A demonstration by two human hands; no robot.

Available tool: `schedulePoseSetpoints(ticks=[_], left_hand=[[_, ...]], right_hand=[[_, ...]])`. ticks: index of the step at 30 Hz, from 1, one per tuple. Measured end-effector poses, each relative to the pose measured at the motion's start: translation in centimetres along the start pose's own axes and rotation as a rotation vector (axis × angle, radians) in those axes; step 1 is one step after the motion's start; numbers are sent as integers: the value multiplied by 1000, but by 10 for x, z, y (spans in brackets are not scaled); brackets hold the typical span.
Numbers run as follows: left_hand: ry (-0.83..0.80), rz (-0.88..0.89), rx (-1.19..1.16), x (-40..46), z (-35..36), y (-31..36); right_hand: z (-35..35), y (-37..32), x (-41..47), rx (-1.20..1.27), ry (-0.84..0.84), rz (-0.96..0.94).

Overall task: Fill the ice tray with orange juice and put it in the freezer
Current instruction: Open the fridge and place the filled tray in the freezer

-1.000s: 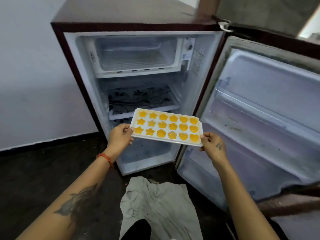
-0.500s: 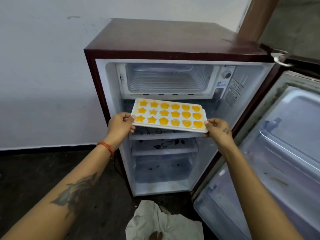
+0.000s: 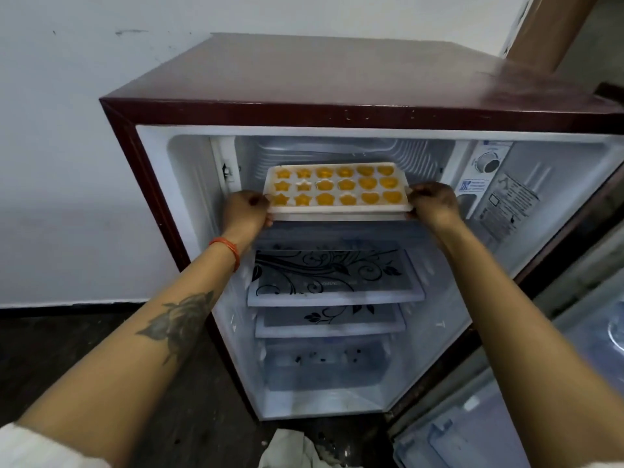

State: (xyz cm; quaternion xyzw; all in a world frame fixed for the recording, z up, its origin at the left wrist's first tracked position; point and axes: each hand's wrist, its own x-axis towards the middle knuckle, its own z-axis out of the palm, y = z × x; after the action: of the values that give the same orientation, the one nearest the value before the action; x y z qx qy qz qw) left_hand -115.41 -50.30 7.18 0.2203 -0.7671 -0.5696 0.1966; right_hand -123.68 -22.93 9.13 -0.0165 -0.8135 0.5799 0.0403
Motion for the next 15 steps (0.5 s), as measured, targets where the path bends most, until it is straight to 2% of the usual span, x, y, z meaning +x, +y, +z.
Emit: schedulePoseSetpoints(ticks=[5,8,15], left_hand=[[101,22,-76,18,17,-1],[166,45,-54,24,25,0],[250,99,29,28,32,-1]], right_hand=[[12,-1,33,-24,16,-15],[17,1,44,6,59,2],[21,4,53,26,6,34]])
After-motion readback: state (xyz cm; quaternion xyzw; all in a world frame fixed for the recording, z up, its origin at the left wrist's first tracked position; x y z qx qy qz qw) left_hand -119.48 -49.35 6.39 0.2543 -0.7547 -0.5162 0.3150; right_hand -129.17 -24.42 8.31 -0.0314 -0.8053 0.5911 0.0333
